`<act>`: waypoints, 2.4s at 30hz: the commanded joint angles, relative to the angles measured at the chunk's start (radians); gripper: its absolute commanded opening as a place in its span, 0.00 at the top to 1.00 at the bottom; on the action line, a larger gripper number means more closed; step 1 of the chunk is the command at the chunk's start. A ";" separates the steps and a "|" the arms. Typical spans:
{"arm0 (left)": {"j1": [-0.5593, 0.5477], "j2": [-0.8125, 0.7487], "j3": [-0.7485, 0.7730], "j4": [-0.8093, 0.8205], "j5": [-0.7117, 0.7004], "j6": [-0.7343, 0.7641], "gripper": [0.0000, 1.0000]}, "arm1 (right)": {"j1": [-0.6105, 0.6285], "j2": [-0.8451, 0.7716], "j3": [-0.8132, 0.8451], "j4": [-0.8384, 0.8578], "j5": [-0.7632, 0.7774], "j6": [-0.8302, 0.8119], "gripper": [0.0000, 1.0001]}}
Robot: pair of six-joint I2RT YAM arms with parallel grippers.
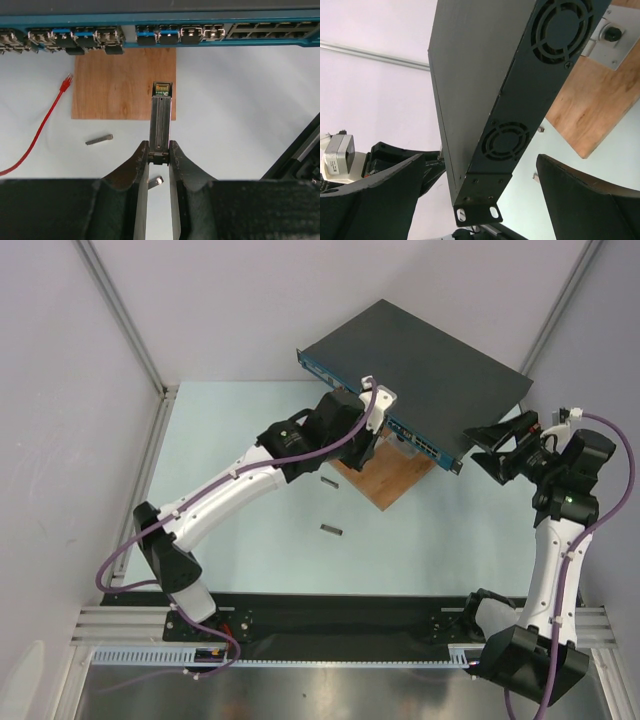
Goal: Insert the plug into the switch port
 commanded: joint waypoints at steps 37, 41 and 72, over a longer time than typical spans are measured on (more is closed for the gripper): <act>0.035 0.100 0.139 0.049 0.017 0.025 1.00 | 0.069 0.025 -0.057 0.177 -0.040 0.037 0.63; 0.035 0.105 0.141 0.057 0.023 0.025 1.00 | 0.069 0.022 -0.058 0.173 -0.038 0.031 0.63; 0.052 0.097 0.145 0.068 0.060 0.011 1.00 | 0.080 0.037 -0.053 0.156 -0.041 0.008 0.65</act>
